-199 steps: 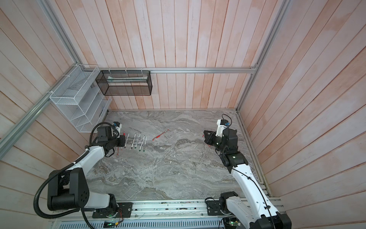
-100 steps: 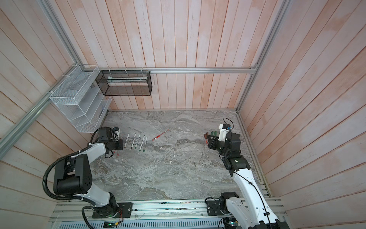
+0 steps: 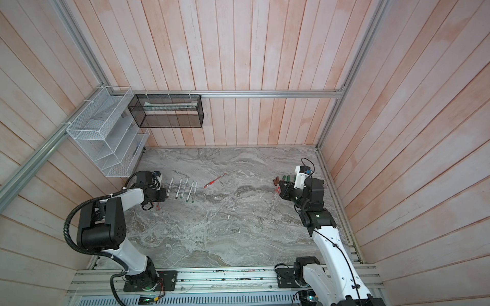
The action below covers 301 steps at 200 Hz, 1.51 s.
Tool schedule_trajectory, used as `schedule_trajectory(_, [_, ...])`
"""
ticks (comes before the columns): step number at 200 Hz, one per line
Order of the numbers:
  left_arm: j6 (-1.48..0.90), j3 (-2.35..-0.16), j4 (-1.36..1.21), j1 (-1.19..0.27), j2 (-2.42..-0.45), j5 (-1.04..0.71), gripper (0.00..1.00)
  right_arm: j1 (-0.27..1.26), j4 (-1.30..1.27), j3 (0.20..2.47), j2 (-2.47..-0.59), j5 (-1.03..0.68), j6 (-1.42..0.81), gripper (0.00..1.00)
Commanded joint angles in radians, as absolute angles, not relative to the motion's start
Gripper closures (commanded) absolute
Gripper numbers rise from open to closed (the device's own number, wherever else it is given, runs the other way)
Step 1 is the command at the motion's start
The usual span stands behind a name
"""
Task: Open the pen caps
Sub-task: 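Lower the uncapped pen beside the gel pens while right carries cap toward caps, then set the red cap beside the other red caps and open the right gripper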
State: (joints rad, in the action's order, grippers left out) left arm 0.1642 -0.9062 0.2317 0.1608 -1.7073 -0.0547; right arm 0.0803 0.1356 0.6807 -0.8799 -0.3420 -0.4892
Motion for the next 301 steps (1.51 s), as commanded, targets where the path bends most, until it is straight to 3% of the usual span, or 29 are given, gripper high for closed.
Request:
schedule_trajectory(1, [0.159,-0.905,0.223,0.161,-1.707,-0.032,0.92,0.062,0.144,0.663,-0.881,-0.36,-0.463,1.0])
schedule_trajectory(29, [0.152,-0.903,0.22,0.161,-1.694,-0.041,0.77,0.043,0.136,0.644,-0.873,-0.355,-0.455,1.0])
schedule_trajectory(112, [0.116,-0.855,0.203,0.161,-1.531,-0.079,0.75,0.02,0.212,0.689,-0.895,-0.334,-0.428,1.0])
schedule_trajectory(128, [0.1,-0.84,0.196,0.161,-1.487,-0.126,0.7,0.017,0.237,0.706,-0.914,-0.309,-0.416,1.0])
schedule_trajectory(223, [0.069,-0.682,0.127,0.16,-1.177,-0.349,0.37,-0.033,0.406,0.917,-1.255,-0.183,-0.299,1.0])
schedule_trajectory(301, [0.042,-0.683,0.127,0.167,-1.144,-0.438,0.35,-0.077,0.465,1.011,-1.562,-0.013,-0.196,1.0])
